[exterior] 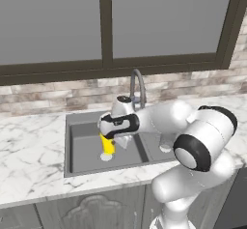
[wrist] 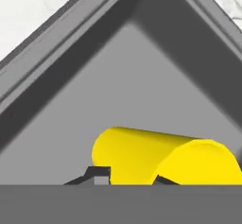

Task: Move any existing items from the left basin to the right basin for drying. Then move the cup from the counter to the left basin of the sink for washing.

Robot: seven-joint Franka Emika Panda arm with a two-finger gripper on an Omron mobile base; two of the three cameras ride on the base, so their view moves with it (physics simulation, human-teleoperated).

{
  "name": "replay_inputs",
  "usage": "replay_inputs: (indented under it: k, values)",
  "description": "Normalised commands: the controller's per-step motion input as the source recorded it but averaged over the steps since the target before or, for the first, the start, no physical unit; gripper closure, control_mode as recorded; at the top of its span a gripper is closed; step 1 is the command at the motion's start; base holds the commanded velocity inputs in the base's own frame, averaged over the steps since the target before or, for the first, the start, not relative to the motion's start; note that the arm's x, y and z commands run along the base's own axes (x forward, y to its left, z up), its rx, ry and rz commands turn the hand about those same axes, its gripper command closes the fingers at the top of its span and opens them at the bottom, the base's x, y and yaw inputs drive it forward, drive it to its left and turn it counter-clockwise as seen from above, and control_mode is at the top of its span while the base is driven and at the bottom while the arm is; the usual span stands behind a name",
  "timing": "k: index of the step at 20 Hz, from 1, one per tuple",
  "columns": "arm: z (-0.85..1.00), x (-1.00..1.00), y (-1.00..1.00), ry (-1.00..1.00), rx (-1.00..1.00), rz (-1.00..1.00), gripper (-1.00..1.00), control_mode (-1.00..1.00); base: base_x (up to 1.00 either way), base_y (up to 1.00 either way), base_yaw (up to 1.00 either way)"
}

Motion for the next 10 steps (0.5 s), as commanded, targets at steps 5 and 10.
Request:
replay_inputs:
  k: [5, 10]
  values:
    - [-0.54, 0.52, 0.33, 0.00, -0.07, 0.00, 1.00, -1.00, 0.00, 0.00, 0.00]
    - [-0.29, 0.37, 0.20, -0.03, -0.03, 0.00, 1.00, -1.00, 0.00, 0.00, 0.00]
